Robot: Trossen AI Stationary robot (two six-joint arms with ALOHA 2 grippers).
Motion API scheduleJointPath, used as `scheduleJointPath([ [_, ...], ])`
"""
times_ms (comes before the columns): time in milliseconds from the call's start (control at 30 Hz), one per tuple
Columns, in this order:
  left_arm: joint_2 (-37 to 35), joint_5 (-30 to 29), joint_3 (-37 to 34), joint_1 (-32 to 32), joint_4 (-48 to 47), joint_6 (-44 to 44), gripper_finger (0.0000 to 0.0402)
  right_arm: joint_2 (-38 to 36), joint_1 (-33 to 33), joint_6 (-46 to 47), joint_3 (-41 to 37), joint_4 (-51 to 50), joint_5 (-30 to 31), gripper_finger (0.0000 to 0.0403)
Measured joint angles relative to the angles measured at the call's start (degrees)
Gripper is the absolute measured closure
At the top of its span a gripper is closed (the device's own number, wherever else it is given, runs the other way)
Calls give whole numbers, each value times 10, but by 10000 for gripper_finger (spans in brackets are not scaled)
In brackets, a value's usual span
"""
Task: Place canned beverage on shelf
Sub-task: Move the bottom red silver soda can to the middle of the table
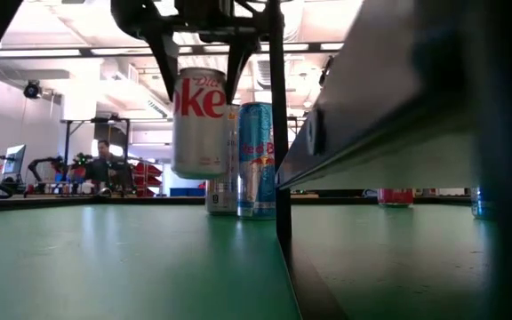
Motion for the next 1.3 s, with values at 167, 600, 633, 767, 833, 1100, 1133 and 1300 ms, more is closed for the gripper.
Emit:
scheduleJointPath([
  [167, 0, 0, -15, 16, 9, 3, 123, 0, 0, 0, 0, 0, 0, 380],
  [600, -1, 2, -47, 31, 38, 2, 123, 0, 0, 0, 0, 0, 0, 380],
  [633, -1, 2, -50, 31, 41, 1, 123, 0, 0, 0, 0, 0, 0, 380],
  [767, -1, 3, -53, 31, 43, -11, 123, 0, 0, 0, 0, 0, 0, 380],
  [833, -2, 3, -54, 31, 44, -19, 123, 0, 0, 0, 0, 0, 0, 380],
  [1100, -2, 25, -77, 31, 65, -58, 123, 0, 0, 0, 0, 0, 0, 380],
  [1133, -2, 30, -80, 31, 66, -62, 123, 0, 0, 0, 0, 0, 0, 380],
  [1300, -4, 31, -81, 31, 69, -77, 123, 0, 0, 0, 0, 0, 0, 380],
])
